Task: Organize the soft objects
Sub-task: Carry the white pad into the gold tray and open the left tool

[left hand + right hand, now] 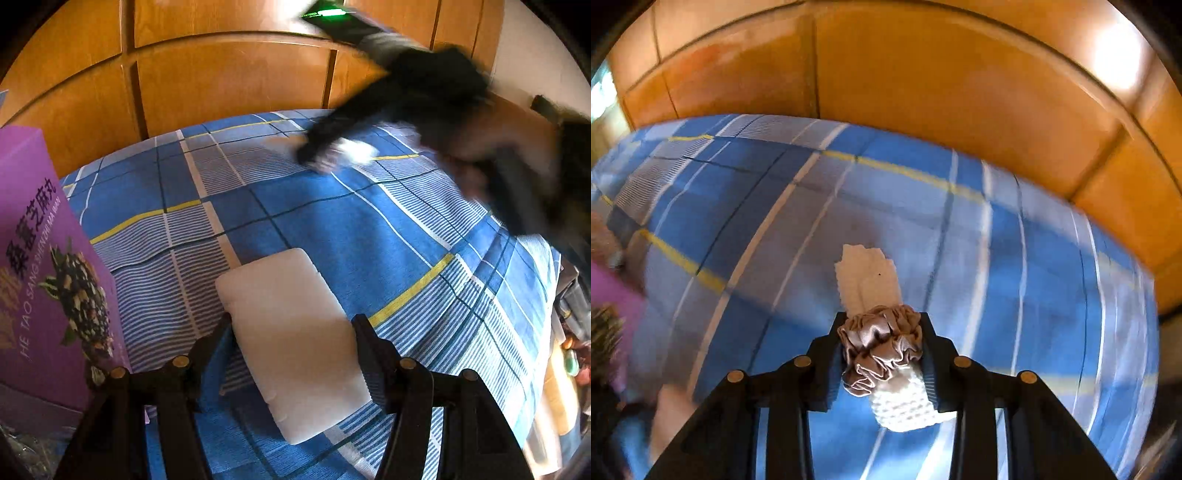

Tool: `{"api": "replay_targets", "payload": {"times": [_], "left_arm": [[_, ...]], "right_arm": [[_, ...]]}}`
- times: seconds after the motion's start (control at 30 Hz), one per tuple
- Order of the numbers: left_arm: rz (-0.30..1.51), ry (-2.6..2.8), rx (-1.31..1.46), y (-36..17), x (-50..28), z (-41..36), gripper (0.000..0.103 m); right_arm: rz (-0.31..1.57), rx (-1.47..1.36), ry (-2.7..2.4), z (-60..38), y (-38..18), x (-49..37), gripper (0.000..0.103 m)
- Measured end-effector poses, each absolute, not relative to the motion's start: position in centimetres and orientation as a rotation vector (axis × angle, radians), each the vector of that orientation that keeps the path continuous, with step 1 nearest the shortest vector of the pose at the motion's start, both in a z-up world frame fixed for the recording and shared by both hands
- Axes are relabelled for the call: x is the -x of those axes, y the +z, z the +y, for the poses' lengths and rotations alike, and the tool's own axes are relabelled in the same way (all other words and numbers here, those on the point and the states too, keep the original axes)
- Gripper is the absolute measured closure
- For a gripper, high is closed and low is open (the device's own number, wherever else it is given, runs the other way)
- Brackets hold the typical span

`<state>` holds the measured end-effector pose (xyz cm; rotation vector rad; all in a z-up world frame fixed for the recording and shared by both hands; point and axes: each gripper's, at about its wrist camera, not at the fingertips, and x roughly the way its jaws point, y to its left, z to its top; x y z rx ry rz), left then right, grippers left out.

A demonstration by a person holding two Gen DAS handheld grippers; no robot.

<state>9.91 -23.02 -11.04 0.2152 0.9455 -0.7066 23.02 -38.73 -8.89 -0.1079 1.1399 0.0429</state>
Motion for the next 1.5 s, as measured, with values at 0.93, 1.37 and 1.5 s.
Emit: {"api": "replay_targets", "payload": {"times": [0.93, 1.37, 1.5], "left_arm": [[0.841, -0.636, -0.127, 3.5, -17.3, -26.6, 0.041], [0.817, -0.295, -0.006, 7.7, -28.5, -12.2, 0.041], [0.829, -0.176, 0.034, 7.2, -29.4, -5.3, 0.041]], "right_arm": [[1.121, -0.162, -0.264, -40.2, -10.1, -6.0, 0.065], [1.114, -0.131, -0.295, -39.6, -10.1, -5.7, 0.065], [1.113, -0.122, -0.302, -39.5, -10.1, -5.7, 0.065]]}}
